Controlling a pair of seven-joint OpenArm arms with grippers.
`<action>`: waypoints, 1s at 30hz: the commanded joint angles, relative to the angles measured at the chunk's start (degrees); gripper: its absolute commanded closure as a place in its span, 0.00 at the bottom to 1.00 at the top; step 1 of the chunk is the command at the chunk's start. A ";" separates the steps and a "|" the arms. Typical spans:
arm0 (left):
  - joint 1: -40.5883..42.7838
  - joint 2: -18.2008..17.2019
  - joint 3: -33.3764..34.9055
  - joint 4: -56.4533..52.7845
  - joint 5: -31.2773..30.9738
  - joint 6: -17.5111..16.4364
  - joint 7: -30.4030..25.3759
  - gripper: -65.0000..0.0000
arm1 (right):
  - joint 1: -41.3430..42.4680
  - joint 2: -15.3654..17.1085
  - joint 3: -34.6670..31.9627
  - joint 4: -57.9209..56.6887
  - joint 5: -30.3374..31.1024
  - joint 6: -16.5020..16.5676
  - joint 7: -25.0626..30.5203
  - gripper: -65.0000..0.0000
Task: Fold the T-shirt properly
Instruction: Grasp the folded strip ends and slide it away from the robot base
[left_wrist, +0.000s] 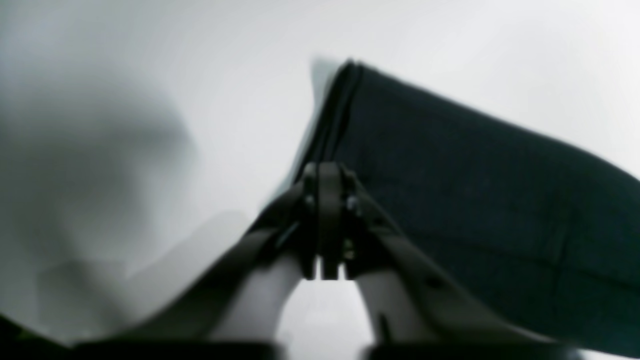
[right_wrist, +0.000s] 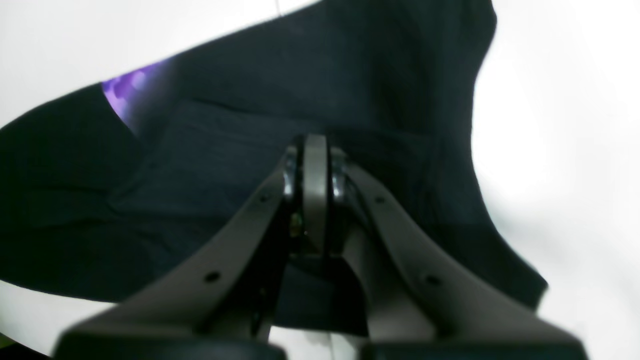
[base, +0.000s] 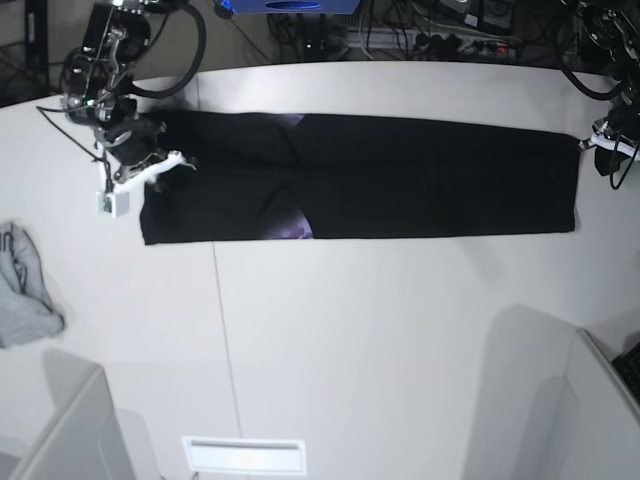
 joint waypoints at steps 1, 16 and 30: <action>-0.12 -1.61 -0.51 0.94 -1.21 -0.47 -1.37 0.83 | 0.22 0.37 0.10 1.19 0.57 0.32 1.09 1.00; -3.03 -8.73 14.52 -18.05 -1.04 -0.47 -13.77 0.21 | -1.01 0.37 0.10 1.28 0.57 0.32 0.12 1.00; -5.40 -9.17 20.15 -25.26 -1.04 -0.20 -14.56 0.43 | -1.10 0.28 0.18 3.12 0.57 0.32 -0.14 1.00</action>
